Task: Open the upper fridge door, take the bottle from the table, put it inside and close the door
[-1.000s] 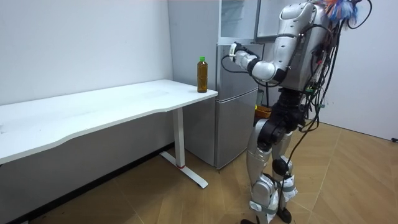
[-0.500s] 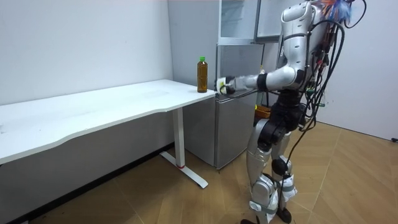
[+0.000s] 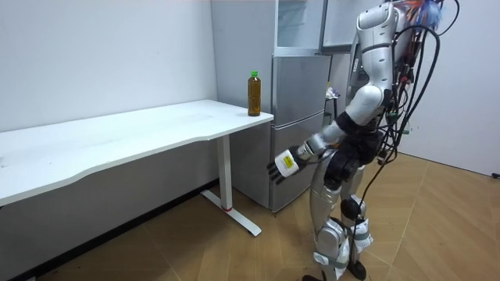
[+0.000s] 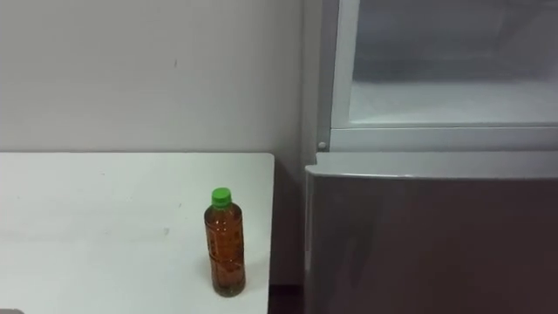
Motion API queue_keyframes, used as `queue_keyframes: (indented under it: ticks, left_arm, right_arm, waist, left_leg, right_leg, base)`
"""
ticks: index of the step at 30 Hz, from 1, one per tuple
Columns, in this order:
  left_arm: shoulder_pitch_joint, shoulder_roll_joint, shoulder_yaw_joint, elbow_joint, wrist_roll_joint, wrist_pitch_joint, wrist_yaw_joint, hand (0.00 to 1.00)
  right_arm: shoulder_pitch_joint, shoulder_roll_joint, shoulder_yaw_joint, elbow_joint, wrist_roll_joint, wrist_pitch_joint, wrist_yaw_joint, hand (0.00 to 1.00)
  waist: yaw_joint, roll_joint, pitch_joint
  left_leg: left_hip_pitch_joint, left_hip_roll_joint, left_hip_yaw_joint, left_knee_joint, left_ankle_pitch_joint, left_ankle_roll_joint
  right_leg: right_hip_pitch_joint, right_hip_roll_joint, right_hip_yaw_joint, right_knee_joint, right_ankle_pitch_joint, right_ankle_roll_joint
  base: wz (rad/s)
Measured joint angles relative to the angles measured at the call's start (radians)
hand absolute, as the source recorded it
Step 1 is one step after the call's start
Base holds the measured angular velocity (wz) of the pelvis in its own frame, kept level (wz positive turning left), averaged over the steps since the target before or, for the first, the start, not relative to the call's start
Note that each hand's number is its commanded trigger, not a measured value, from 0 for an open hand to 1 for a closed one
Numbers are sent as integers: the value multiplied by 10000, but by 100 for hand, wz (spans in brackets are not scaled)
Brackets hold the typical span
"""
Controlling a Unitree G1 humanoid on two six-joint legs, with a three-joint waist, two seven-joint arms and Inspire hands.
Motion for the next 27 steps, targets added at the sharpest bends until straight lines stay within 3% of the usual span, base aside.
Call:
queue_keyframes:
  ticks: [6, 9, 13, 27]
  left_arm:
    - [-92, -197, 492, 2118, -6, -310, 605, 0]
    - [-99, -428, 729, 2429, -2, -372, 1049, 0]
    - [-423, -442, 849, 3307, -4, -393, 1518, 0]
    - [-545, -446, 1261, 3935, 93, -103, 2155, 0]
  right_arm:
    - [125, 42, -160, 79, 23, -241, -42, 0]
    - [183, 67, -269, 83, 44, -318, -124, 0]
    - [215, 78, -346, 129, 18, -315, -138, 0]
    - [382, 72, -344, -370, -148, -276, -228, 0]
  waist:
    - [5, 118, -4]
    - [-27, 152, -30]
    - [-32, 167, -48]
    - [7, 175, -56]
  left_leg:
    - [163, -2, 13, -196, -5, 7]
    - [170, -11, 12, -235, -6, 7]
    - [224, -6, 15, -290, -6, 6]
    - [327, -14, 106, -365, -12, 0]
  right_leg:
    - [78, 23, 27, -18, 3, -3]
    - [104, 17, 16, -47, 0, 2]
    - [182, 28, 99, -134, 0, 9]
    - [201, 66, 233, -191, -9, 32]
  base:
    - [-1]
    - [0]
    - [0]
    - [-2]
